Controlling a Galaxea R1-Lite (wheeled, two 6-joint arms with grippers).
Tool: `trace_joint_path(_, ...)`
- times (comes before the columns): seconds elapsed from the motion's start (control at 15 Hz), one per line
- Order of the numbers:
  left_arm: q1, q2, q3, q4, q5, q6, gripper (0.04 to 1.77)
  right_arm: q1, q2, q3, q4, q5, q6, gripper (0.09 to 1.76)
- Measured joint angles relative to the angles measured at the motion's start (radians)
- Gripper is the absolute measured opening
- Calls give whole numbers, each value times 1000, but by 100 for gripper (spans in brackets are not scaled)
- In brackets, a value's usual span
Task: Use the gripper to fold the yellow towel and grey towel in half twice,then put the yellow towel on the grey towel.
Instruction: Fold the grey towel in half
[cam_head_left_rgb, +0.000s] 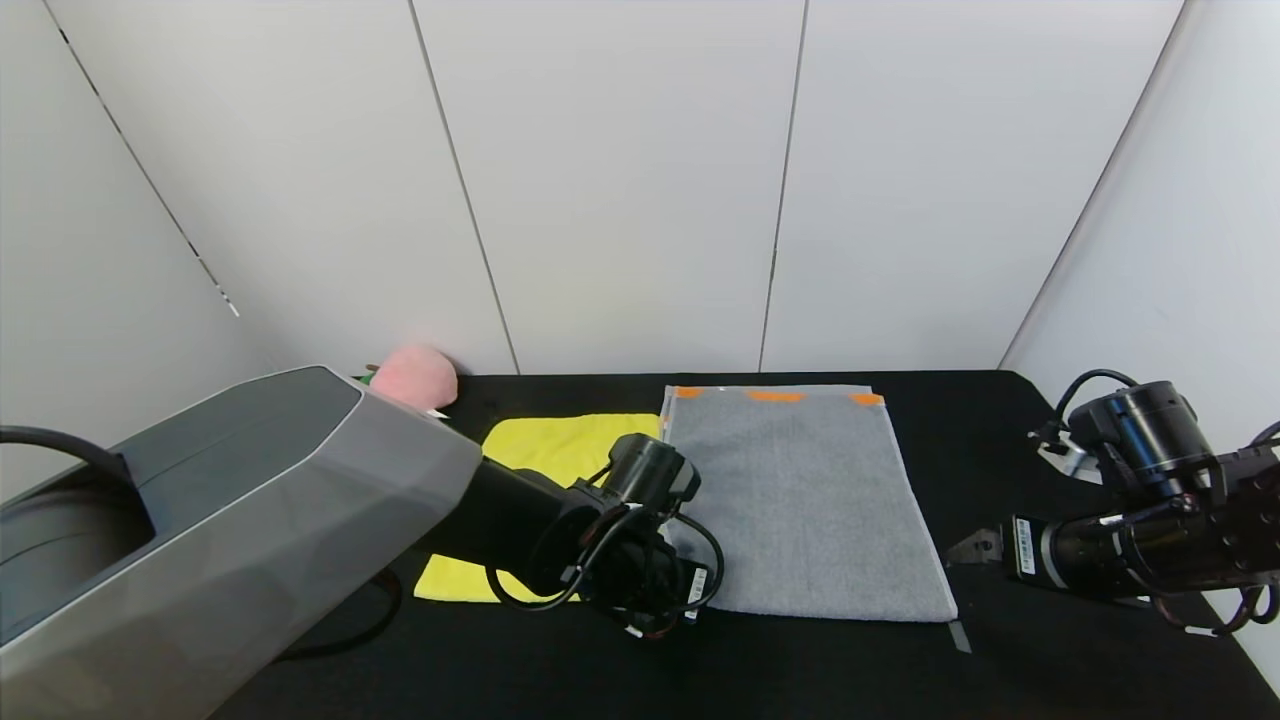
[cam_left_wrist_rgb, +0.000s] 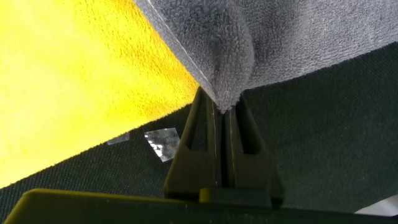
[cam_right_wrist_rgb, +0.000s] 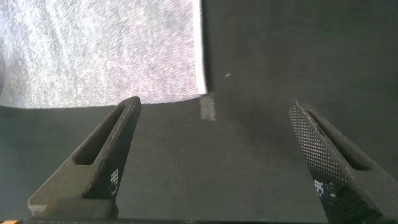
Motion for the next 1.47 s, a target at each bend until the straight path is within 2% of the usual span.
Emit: trace_joint_path(1.47, -1, -1, 0, 0, 0, 0, 13, 82, 90, 2, -36, 0, 52, 171)
